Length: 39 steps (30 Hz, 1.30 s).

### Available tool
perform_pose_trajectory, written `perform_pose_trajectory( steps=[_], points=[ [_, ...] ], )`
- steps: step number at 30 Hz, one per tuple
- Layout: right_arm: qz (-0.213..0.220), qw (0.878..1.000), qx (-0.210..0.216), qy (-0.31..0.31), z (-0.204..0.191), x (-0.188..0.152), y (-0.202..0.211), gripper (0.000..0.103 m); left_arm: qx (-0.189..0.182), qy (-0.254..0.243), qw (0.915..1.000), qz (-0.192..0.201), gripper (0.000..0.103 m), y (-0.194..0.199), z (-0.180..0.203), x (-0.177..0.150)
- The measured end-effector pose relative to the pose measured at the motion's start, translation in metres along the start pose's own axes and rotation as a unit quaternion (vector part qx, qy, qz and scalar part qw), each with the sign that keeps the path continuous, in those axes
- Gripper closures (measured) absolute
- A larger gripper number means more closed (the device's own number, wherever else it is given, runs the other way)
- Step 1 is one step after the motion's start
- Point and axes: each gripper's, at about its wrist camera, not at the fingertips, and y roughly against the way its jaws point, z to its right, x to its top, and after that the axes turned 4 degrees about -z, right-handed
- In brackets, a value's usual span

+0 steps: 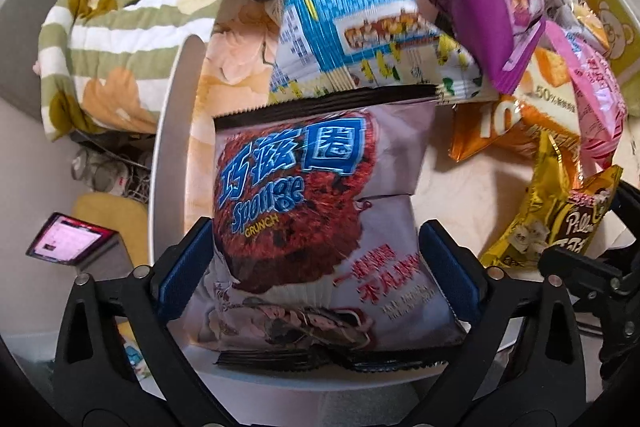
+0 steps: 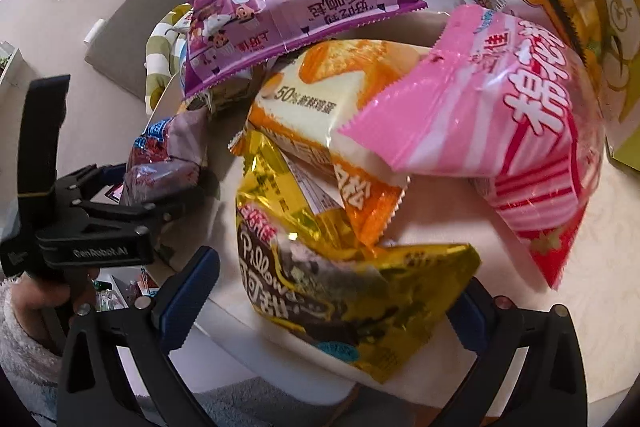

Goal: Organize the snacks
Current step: 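Grasp the purple Sponge Crunch bag with the left tool while the right tool grasps the gold Pillows bag, then carry both bags over the yellow-green box and open both tools to drop them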

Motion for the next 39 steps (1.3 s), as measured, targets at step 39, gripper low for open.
perform_pose_trajectory(
  steps=[39],
  points=[
    [0.135,0.989,-0.054,-0.014,-0.028,0.006,0.12,0.037,-0.052,-0.065,0.9839,0.158,0.041,0.149,0.019,0.021]
  ],
)
